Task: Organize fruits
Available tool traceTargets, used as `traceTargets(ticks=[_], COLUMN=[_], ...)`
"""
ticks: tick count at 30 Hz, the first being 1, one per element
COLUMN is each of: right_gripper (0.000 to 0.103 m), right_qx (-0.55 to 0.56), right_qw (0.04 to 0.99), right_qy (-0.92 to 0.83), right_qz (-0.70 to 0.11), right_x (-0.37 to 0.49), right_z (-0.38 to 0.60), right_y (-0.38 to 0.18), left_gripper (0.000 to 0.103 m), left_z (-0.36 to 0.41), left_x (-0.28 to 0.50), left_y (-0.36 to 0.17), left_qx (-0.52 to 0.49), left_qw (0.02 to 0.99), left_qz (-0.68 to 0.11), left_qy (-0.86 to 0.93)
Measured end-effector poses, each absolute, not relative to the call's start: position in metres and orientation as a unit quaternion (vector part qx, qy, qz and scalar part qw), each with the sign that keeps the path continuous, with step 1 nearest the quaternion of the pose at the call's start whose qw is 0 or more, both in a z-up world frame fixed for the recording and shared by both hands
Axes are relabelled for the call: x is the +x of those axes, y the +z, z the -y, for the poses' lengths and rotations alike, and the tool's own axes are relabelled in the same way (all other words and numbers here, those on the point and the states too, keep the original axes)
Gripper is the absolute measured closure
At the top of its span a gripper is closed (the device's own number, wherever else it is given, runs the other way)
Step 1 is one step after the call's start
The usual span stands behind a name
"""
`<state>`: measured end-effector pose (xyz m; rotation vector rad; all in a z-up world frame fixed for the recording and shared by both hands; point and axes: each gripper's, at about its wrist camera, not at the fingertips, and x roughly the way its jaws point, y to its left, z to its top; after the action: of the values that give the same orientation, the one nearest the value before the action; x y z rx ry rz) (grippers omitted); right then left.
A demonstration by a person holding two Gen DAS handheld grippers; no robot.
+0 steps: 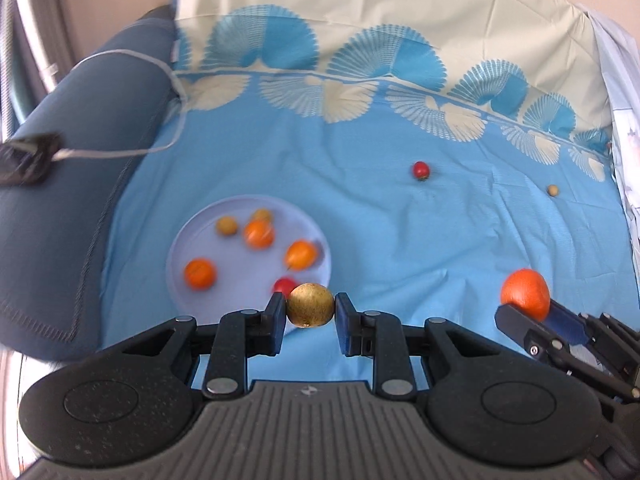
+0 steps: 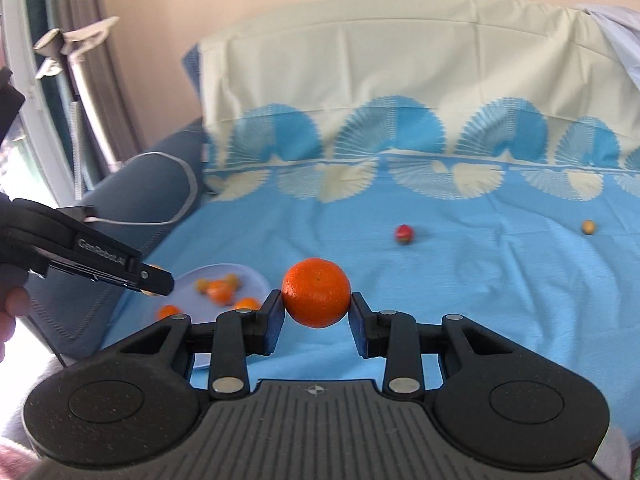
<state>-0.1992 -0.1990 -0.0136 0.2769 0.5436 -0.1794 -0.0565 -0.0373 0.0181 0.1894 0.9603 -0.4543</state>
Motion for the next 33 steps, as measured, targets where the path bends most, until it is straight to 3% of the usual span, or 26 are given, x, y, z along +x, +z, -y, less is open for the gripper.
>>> traceTargets(ticks=[11, 33], right_gripper=[0.066, 0.066], right_qx=[0.079, 0.054], right_qw=[0.964, 0.965], right_qy=[-0.037, -0.044], right_qz=[-0.25, -0.253], right_x=[-0.232, -0.229], right_z=[0.122, 0.107], right_y=[0.015, 0.021], left_gripper=[0.074, 0.074], left_z=[-0.037, -0.06], left_x=[-0.103, -0.099], left_y=[0.02, 0.023], left_qx=[0.059, 0.027], left_qw=[0.868, 0.875], left_qz=[-0.453, -0.446], left_qy=[-0.194, -0.187])
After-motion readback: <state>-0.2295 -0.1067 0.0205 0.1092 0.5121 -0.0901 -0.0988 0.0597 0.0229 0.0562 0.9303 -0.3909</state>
